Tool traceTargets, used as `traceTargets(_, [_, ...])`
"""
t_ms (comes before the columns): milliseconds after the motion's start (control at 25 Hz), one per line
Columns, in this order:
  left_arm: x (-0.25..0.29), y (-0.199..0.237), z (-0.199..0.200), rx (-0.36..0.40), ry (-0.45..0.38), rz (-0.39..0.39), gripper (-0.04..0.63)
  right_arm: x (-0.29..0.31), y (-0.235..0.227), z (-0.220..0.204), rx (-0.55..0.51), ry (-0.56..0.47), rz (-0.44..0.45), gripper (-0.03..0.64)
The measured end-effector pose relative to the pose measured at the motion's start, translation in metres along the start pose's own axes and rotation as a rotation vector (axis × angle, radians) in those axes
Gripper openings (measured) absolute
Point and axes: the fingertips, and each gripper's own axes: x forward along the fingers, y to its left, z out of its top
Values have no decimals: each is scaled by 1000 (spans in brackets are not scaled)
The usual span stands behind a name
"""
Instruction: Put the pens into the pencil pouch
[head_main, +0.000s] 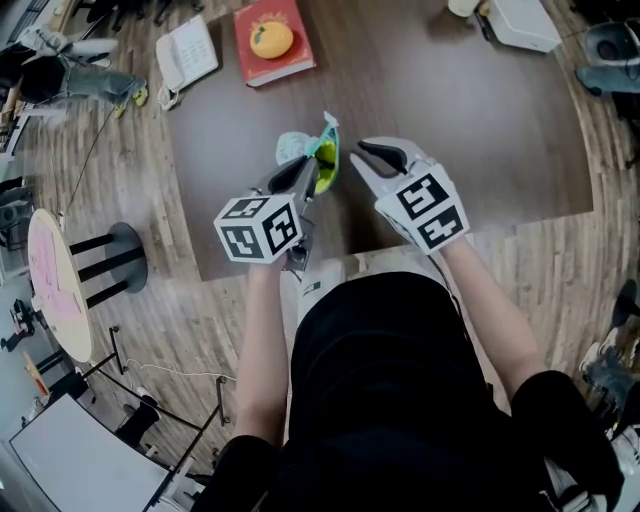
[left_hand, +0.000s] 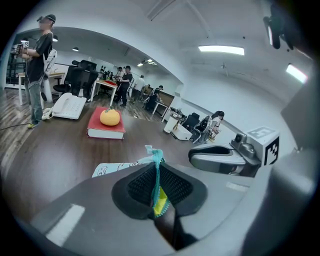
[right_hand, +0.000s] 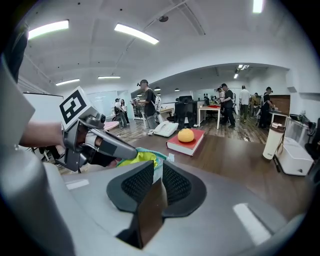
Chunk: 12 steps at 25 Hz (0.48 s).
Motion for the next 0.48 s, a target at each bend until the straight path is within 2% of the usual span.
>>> traceTargets(480, [-6,-6,6,5,-26,-3,23,-18,-16,3,18,-31,-42,42])
